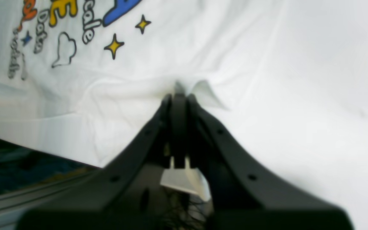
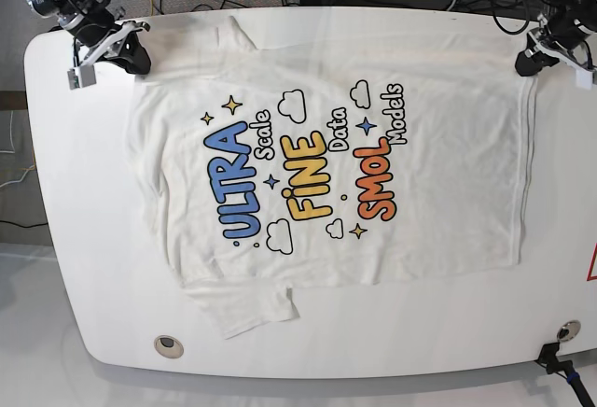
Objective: Fold the T-shirt properly
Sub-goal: 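Release and regrasp the shoulder edge with the left gripper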
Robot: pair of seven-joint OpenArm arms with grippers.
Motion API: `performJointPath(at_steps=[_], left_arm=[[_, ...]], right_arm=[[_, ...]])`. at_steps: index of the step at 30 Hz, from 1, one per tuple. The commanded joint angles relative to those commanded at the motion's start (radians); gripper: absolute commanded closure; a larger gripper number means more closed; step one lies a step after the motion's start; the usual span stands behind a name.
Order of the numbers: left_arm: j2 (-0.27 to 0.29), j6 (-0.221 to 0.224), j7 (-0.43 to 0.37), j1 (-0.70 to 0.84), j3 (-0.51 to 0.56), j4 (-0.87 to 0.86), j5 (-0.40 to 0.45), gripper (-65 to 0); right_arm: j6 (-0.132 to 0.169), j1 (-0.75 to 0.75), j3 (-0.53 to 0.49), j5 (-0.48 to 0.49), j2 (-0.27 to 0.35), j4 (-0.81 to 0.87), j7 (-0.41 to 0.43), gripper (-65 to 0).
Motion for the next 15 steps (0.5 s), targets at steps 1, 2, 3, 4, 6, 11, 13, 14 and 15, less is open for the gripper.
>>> performJointPath(at_steps=[1, 2, 3, 4, 6, 11, 13, 14, 15], left_arm=[[0.001, -0.003, 0.012, -0.009, -0.018, 0.003, -0.004, -6.6], [0.001, -0.007, 0.025, -0.018, -0.036, 0.001, -0.007, -5.5], [-0.001, -0.012, 0.035, -0.019, -0.055, 0.000, -0.012, -4.7], [-0.006, -0.015, 0.044, -0.021, -0.070, 0.002, -0.017, -4.2], [-0.016, -0.018, 0.052, -0.021, -0.093, 0.008, -0.031, -3.9], [-0.055, -0.027, 0.062, -0.015, -0.093, 0.027, -0.061, -4.5], [-0.067, -0.026, 0.061, -0.012, -0.088, 0.034, -0.063, -5.6], [-0.071, -0.027, 0.059, -0.010, -0.084, 0.035, -0.061, -6.5], [-0.076, -0.026, 0.058, -0.008, -0.079, 0.039, -0.062, -7.5]], right_arm=[[0.000, 0.002, 0.001, 0.002, -0.001, 0.000, -0.002, 0.0], [0.000, 0.003, 0.000, 0.001, 0.000, -0.002, -0.001, 0.0], [0.000, 0.002, 0.003, 0.001, 0.001, 0.000, -0.002, 0.0], [0.000, 0.002, 0.001, 0.002, 0.002, -0.001, -0.001, 0.0], [0.000, 0.000, 0.003, 0.005, 0.002, -0.003, -0.005, 0.0], [0.000, 0.000, 0.003, 0.005, 0.003, -0.005, -0.004, 0.0], [0.000, -0.002, 0.005, 0.004, 0.002, -0.003, -0.005, 0.0], [0.000, 0.000, 0.003, 0.001, 0.003, -0.007, -0.005, 0.0], [0.000, 0.000, 0.002, 0.000, 0.003, -0.005, -0.005, 0.0]])
